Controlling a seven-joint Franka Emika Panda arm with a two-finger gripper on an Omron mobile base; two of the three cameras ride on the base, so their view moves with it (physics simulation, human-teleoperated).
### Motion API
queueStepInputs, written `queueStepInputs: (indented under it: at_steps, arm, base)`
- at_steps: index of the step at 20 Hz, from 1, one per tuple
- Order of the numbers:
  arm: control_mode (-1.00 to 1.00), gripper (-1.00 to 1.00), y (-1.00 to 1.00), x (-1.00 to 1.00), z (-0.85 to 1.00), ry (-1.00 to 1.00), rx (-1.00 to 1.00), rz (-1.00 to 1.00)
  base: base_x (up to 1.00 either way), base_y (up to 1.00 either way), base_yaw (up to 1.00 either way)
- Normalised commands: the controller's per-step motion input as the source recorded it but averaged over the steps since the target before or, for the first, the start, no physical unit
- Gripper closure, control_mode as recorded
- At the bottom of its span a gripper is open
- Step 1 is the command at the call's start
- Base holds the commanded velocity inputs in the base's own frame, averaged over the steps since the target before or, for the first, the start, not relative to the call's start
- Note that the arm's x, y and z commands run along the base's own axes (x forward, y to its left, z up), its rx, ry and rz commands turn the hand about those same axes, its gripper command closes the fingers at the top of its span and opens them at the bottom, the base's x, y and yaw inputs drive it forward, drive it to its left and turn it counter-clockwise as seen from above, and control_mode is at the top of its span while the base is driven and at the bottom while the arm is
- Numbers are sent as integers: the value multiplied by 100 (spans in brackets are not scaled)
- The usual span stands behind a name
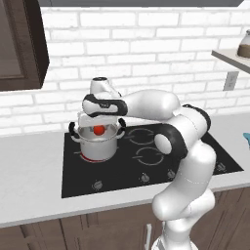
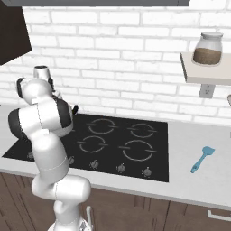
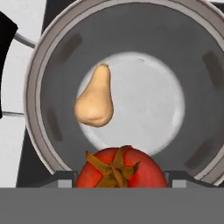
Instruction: Put the squash and tomato in the pot. Retrieve the spatula and lightly stir the vegetables in the pot.
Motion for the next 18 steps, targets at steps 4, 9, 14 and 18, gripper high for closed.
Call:
queueStepInputs:
  at_steps: [4, 9, 14, 18]
  arm:
    - [-100, 100, 0, 23, -24, -4, 11, 0]
    - [-100, 100, 0, 30, -17, -2, 3, 0]
    - [-100, 100, 5, 38, -24, 0, 0, 0]
    - [-100, 100, 12, 20, -22, 0, 0, 0]
  base:
    - [0, 0, 0]
    - [0, 0, 0]
    - [0, 0, 0]
    - [0, 0, 0]
